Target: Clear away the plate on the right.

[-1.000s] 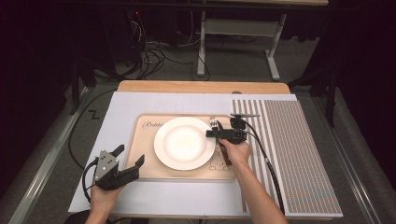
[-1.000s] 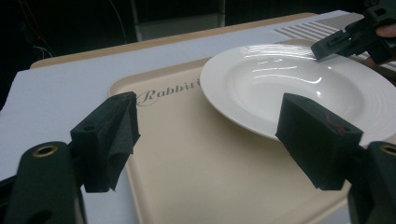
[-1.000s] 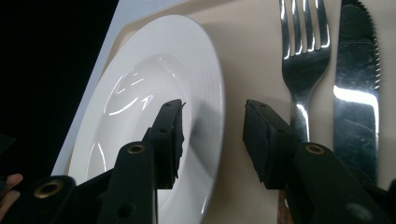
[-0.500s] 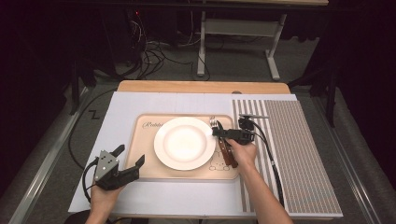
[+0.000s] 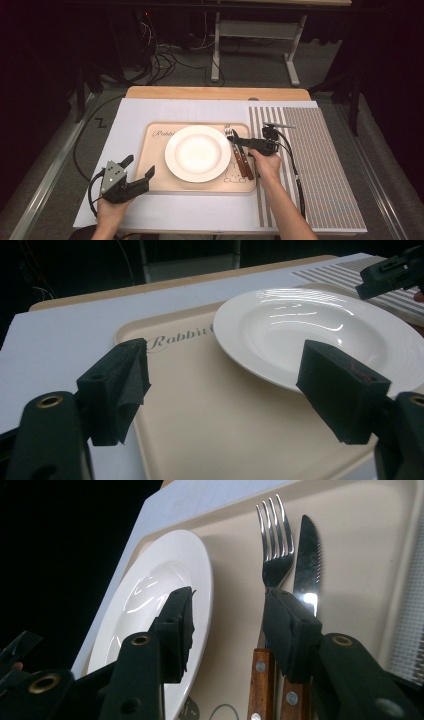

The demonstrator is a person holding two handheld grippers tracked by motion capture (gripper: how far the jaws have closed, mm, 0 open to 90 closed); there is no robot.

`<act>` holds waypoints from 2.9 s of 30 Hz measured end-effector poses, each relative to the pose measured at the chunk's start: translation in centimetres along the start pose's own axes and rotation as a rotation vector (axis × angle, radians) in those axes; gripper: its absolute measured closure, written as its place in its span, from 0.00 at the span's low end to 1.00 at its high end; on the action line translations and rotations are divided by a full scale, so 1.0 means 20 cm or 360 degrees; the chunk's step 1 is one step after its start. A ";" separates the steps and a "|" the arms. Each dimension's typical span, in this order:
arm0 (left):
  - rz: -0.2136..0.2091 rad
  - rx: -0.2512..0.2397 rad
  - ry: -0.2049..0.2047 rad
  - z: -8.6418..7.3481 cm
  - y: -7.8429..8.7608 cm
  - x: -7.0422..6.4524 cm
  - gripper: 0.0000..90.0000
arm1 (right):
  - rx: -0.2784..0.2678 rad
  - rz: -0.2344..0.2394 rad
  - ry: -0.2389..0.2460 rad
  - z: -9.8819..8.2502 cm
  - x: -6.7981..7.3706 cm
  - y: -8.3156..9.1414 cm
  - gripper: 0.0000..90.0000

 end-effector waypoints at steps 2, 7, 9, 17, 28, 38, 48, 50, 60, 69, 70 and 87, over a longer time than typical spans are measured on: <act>-0.0001 0.0002 -0.0003 0.00 0.00 0.00 0.24 | -0.0015 0.0004 0.0000 0.00 0.00 0.02 0.63; -0.0010 0.0009 -0.0011 0.00 0.00 -0.01 0.24 | -0.0047 -0.0003 0.0010 0.01 -0.01 0.06 0.63; -0.0014 0.0007 -0.0012 0.00 0.00 -0.01 0.24 | -0.0056 -0.0002 0.0010 0.01 -0.01 0.07 0.63; -0.0011 0.0004 -0.0012 0.00 0.00 -0.01 0.24 | -0.0084 -0.0008 0.0009 0.00 -0.04 0.13 0.63; -0.0011 0.0000 -0.0012 0.00 0.00 -0.01 0.24 | -0.0134 -0.0009 -0.0015 0.00 -0.09 0.22 0.62; -0.0018 -0.0010 -0.0010 0.00 0.00 -0.01 0.23 | -0.0173 -0.0009 -0.0035 0.00 -0.12 0.27 0.62; -0.0021 -0.0015 -0.0011 0.00 0.00 -0.01 0.23 | -0.0203 -0.0009 -0.0057 -0.02 -0.16 0.32 0.61; -0.0023 -0.0016 -0.0009 0.00 0.00 -0.01 0.23 | -0.0208 -0.0009 -0.0063 -0.02 -0.17 0.33 0.61; -0.0026 -0.0021 -0.0003 0.00 0.00 -0.01 0.23 | -0.0230 -0.0018 -0.0081 -0.04 -0.21 0.38 0.60; -0.0024 -0.0020 -0.0008 0.00 0.00 -0.01 0.24 | -0.0254 -0.0018 -0.0097 -0.05 -0.24 0.43 0.60; -0.0025 -0.0020 -0.0007 0.00 0.00 -0.01 0.24 | -0.0253 -0.0023 -0.0097 -0.06 -0.24 0.44 0.60; -0.0026 -0.0019 0.0001 0.00 0.00 -0.01 0.24 | -0.0292 -0.0073 -0.0097 -0.08 -0.31 0.54 0.59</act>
Point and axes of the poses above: each handheld gripper's, and its own axes: y roughly backward along the jaws, z roughly out of its top, x roughly to its left, the point moved 6 cm from there along -y, roughly forward along the jaws, and after that the axes turned 1 degree about x, right-handed, at the moved point
